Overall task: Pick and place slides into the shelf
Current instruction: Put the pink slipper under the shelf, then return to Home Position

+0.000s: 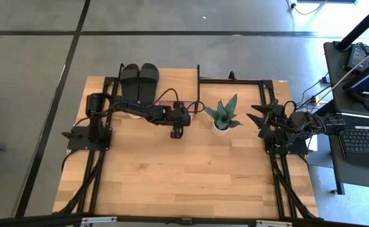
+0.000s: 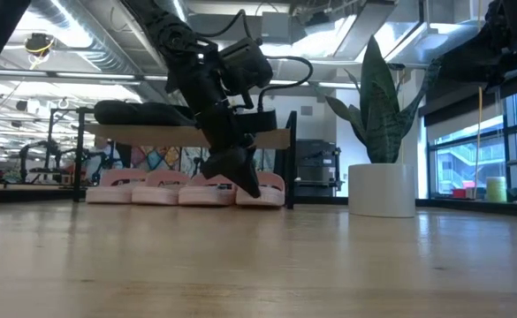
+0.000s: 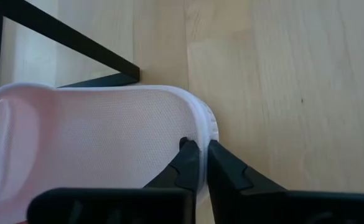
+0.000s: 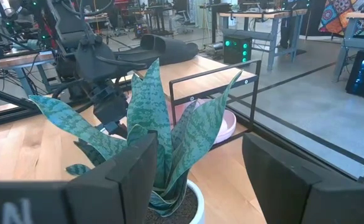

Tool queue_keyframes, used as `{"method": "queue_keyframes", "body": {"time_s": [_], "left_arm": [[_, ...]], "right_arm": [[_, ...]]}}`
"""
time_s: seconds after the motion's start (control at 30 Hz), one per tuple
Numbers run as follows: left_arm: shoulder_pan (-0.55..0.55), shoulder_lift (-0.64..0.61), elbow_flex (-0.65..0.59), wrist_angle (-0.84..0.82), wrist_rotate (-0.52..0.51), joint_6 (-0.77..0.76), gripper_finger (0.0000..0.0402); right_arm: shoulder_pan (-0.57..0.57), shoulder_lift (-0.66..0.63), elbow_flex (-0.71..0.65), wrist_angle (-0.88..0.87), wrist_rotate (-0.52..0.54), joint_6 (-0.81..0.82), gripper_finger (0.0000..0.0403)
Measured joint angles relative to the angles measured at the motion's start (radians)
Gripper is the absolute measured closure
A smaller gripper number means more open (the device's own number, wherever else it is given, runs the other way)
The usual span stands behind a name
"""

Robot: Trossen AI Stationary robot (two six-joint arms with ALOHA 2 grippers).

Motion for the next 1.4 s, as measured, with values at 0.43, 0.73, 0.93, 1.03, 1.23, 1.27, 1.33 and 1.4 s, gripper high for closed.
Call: {"method": "queue_keyframes", "body": {"time_s": [0.43,0.73,0.93,1.03,1.23,1.27,1.33,1.4], "left_arm": [[-0.016,0.000,0.000,0.001,-0.026,-0.028,0.0334],[-0.022,0.000,0.000,0.004,-0.031,-0.059,0.0274],[-0.060,-0.002,0.002,0.009,-0.064,-0.049,0.0268],[-0.090,-0.002,0.002,0.010,-0.172,-0.046,0.0267],[-0.156,-0.040,0.002,0.006,-0.299,-0.052,0.0267],[-0.168,-0.049,0.002,0.010,-0.296,-0.058,0.0267],[-0.188,-0.065,0.002,0.011,-0.278,-0.089,0.0267],[-0.204,-0.069,0.002,0.015,-0.223,-0.156,0.0267]], "right_arm": [[0.000,0.000,0.000,0.000,0.000,0.000,0.0169],[0.000,0.000,0.000,0.000,0.000,0.000,0.0169],[0.000,0.000,0.000,0.000,0.000,0.000,0.0169],[0.000,0.000,0.000,0.000,0.000,0.000,0.0169],[0.000,0.000,0.000,0.000,0.000,0.000,0.0169],[0.000,0.000,0.000,0.000,0.000,0.000,0.0169],[0.000,0.000,0.000,0.000,0.000,0.000,0.0169],[0.000,0.000,0.000,0.000,0.000,0.000,0.0169]]}}
